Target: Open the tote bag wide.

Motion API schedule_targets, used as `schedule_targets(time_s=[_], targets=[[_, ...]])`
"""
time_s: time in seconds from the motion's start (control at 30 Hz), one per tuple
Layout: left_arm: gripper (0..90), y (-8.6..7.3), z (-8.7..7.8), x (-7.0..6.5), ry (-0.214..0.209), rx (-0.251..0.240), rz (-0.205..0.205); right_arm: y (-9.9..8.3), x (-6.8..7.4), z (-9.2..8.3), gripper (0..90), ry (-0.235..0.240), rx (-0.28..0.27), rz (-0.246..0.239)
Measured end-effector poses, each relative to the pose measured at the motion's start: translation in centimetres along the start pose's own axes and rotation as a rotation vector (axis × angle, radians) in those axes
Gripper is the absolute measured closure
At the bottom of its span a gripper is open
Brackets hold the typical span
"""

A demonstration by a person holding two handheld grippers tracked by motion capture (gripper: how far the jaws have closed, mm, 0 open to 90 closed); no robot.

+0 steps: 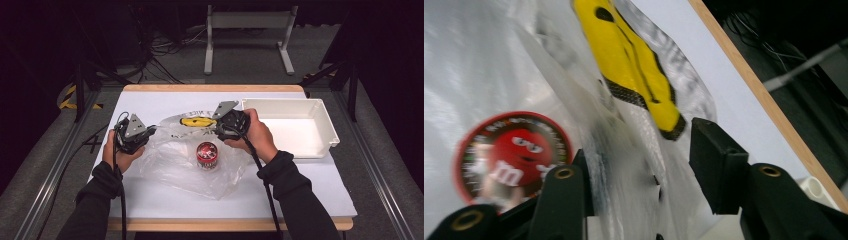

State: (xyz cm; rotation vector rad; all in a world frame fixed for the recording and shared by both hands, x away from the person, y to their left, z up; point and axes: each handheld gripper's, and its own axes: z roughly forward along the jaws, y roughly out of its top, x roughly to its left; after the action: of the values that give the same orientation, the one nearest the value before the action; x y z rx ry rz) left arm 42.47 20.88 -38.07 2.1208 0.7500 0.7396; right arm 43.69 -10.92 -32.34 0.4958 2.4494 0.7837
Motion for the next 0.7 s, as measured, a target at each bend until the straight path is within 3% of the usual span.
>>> schedule_targets(time_s=[0.17, 0.2, 0.27, 0.4, 0.53, 0.63, 0.7], targets=[[89.5, -0.1, 0.2, 0.1, 0.004, 0.012, -0.016, 0.1, 0.8, -1.8, 48.9, 0.025, -0.067, -0.004], [89.5, -0.1, 0.2, 0.1, 0.003, 0.013, -0.016, 0.0, 0.6, -2.4, 44.7, 0.046, -0.088, 0.013], [89.6, 0.0, 0.2, 0.0, 0.004, 0.007, -0.02, -0.1, 0.6, -2.5, 36.9, 0.034, -0.085, 0.017], [89.5, 0.3, 0.2, -0.3, 0.0, 0.007, -0.006, 0.0, 1.1, -2.8, 39.4, 0.032, -0.098, -0.011], [89.6, 0.5, 0.3, -0.5, 0.002, 0.015, 0.007, -0.2, 2.6, -3.8, 59.5, 0.068, -0.162, -0.046], [89.5, 0.5, 0.3, -0.6, 0.001, 0.017, 0.001, -0.6, 3.4, -4.1, 69.5, 0.092, -0.167, -0.078], [89.5, 0.4, 0.3, -0.5, 0.005, 0.022, 0.0, -1.1, 4.2, -4.1, 77.8, 0.144, -0.142, -0.103]])
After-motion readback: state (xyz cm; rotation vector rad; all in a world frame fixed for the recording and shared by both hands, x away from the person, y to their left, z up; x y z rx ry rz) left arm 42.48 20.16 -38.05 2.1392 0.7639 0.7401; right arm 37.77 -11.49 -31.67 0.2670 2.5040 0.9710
